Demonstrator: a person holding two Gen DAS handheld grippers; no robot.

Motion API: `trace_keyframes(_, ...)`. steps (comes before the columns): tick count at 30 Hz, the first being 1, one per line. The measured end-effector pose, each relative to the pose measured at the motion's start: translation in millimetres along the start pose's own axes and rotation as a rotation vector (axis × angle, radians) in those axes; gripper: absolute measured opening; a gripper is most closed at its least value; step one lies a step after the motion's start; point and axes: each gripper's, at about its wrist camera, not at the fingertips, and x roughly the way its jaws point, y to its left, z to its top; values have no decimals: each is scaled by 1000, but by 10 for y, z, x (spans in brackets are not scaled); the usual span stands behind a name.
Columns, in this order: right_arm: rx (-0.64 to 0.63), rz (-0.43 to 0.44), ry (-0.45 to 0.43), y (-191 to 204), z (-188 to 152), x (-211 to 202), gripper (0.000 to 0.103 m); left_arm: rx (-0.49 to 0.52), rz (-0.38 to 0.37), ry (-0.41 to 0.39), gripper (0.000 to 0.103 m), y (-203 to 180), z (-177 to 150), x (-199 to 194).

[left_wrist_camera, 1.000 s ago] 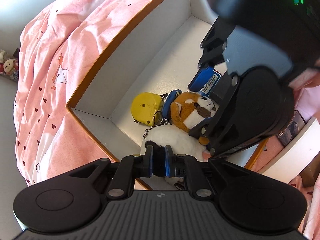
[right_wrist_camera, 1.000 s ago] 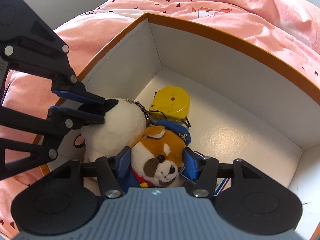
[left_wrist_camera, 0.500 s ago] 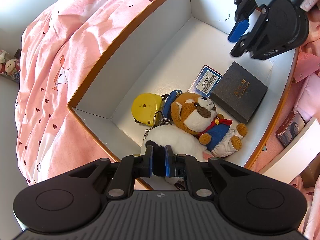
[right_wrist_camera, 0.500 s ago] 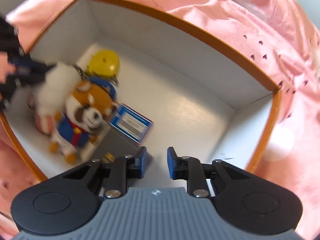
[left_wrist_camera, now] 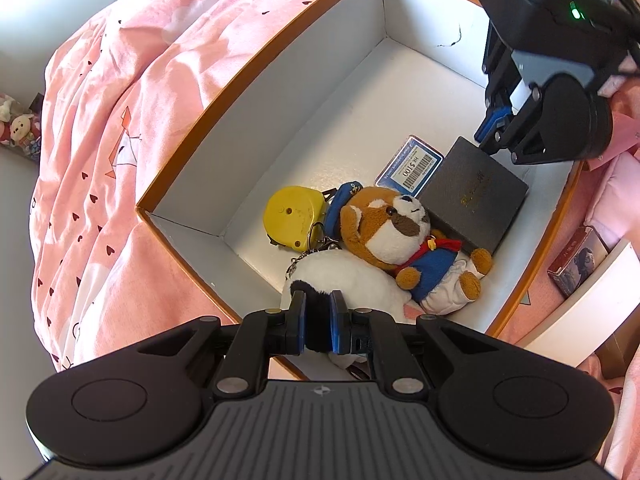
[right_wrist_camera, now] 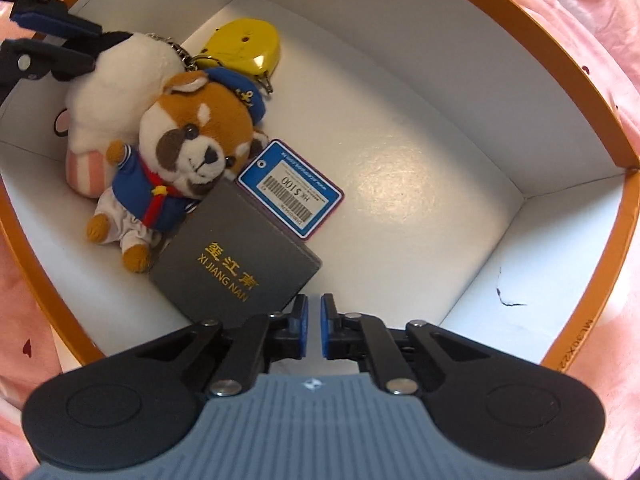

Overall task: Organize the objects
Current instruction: 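Withdraw both tools from the box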

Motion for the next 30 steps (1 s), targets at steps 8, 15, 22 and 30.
trace_keyframes(8, 0, -21, -10, -4, -101, -47, 6, -3, -5, -43, 23, -14, -29, -119)
trace_keyframes(15, 100, -53, -139, -68, -420, -491, 6, -83, -41, -203, 29, -86, -128, -561)
trace_keyframes(22, 222, -14, -309, 208, -812, -957, 6, -61, -181, -310, 32, -599, -317, -861)
trace_keyframes(30, 349, 19, -399, 573, -1378, -1102, 10, 128, -178, -255, 46, -1355, -610, -599)
